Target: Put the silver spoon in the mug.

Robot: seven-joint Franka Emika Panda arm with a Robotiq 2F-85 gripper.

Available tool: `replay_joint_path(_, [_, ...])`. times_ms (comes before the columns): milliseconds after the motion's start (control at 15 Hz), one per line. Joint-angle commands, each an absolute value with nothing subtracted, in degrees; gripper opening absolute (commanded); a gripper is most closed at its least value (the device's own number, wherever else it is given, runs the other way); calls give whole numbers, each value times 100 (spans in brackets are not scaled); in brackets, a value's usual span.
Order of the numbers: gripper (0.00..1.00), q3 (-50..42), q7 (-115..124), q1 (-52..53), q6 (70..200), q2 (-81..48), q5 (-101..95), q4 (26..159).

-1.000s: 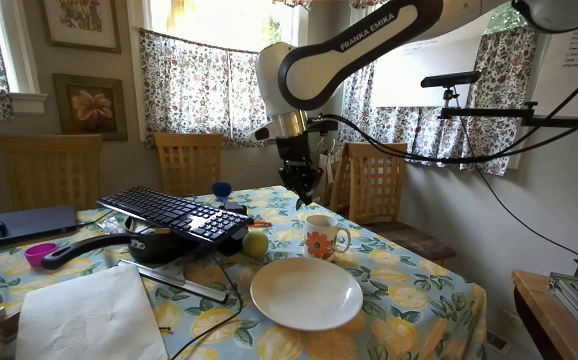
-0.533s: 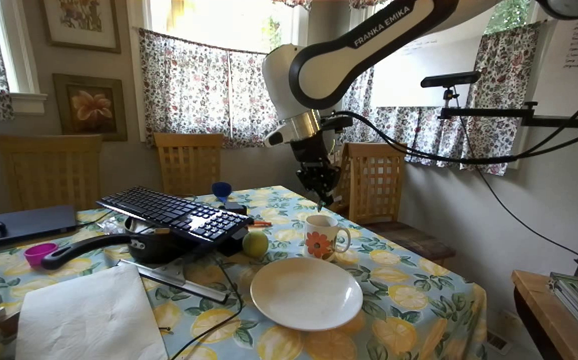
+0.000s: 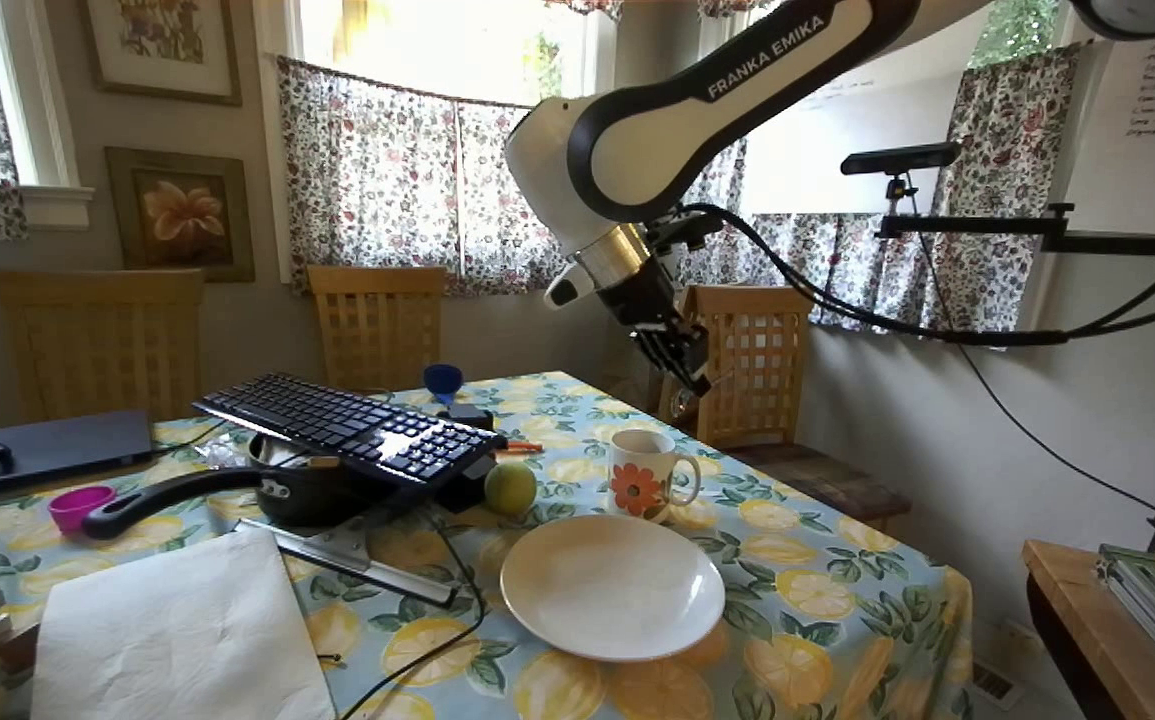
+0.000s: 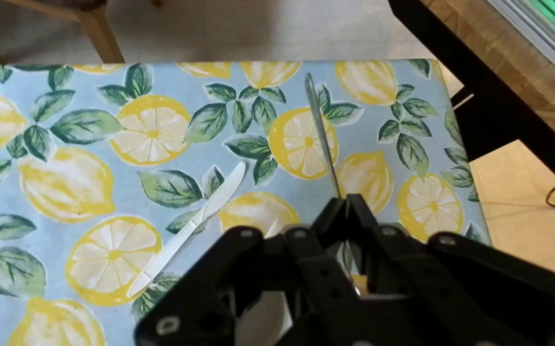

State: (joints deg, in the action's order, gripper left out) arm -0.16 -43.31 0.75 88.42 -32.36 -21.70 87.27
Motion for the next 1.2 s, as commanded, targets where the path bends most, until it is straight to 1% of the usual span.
replay_joint_path(0, [2,-140,-3657,236,8011,-3973,-2576,7710])
replay_joint_path(600, [2,-299,-3952,564,5668,-5960,-3746,5362])
replay_joint_path(733, [2,-186,-4329,518,5652,-6251,-3879,4881])
replay_joint_path(867, [2,-94,-4947,504,5992,-6346,-3993,4709])
replay_joint_path(1133, [2,-194,-5975,658,6270,-6605,-4226,4311])
